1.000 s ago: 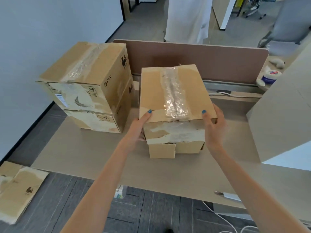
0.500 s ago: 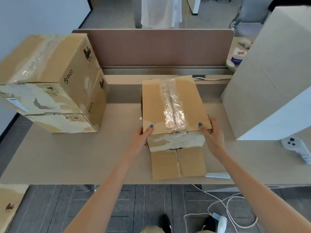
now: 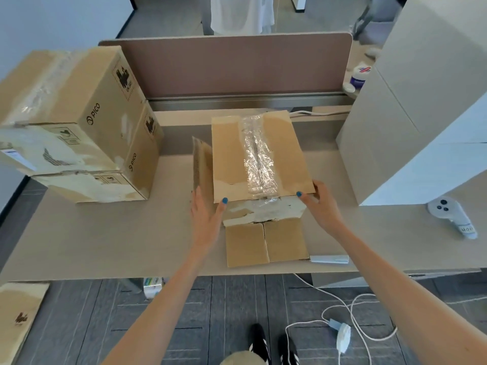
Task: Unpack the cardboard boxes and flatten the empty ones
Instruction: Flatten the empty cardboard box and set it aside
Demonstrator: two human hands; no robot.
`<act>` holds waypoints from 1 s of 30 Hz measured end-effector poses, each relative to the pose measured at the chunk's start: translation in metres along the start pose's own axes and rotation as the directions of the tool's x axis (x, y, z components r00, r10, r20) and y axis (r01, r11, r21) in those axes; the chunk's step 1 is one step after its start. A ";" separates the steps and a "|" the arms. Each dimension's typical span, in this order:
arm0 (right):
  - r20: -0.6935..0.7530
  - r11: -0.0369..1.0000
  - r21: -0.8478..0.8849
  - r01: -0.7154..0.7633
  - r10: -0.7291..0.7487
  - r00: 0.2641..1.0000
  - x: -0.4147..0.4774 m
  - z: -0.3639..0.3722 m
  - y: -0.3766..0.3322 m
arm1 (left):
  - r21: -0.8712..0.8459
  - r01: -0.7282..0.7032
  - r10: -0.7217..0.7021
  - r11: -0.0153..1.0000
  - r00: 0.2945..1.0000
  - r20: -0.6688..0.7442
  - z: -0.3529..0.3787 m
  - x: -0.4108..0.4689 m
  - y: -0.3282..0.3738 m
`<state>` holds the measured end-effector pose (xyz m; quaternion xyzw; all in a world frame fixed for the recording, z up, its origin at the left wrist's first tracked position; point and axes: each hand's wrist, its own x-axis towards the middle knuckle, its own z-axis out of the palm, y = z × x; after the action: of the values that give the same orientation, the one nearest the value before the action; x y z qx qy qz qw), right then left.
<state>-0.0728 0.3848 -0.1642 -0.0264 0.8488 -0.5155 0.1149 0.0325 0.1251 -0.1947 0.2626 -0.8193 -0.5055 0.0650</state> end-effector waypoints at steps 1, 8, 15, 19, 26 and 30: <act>0.012 1.000 -0.005 0.007 -0.007 1.000 -0.003 -0.003 0.003 | 0.072 -0.054 0.056 0.996 0.998 -0.027 0.000 -0.004 -0.002; 0.117 0.996 -0.091 0.024 -0.013 0.993 -0.023 -0.010 0.037 | 0.515 -0.330 0.374 0.791 0.927 0.020 0.015 -0.032 0.000; 0.354 0.843 -0.518 0.146 0.056 0.934 -0.045 -0.021 0.089 | 0.684 -0.459 0.467 0.567 0.863 0.193 0.040 -0.041 0.010; 0.403 0.659 -0.701 0.273 0.050 0.914 -0.059 -0.030 0.114 | 0.695 -0.423 0.440 0.581 0.882 0.169 0.050 -0.043 0.011; 0.412 0.532 -0.752 0.389 -0.081 0.907 -0.071 -0.027 0.131 | 0.698 -0.405 0.438 0.590 0.887 0.145 0.057 -0.044 0.007; 0.429 0.515 -0.757 0.402 -0.072 0.901 -0.076 -0.027 0.129 | 0.694 -0.408 0.443 0.594 0.885 0.141 0.058 -0.046 0.006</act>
<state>0.0050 0.4810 -0.2528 -0.2845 0.9435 -0.0498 0.1621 0.0474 0.1963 -0.2100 0.0756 -0.9856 -0.1162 0.0972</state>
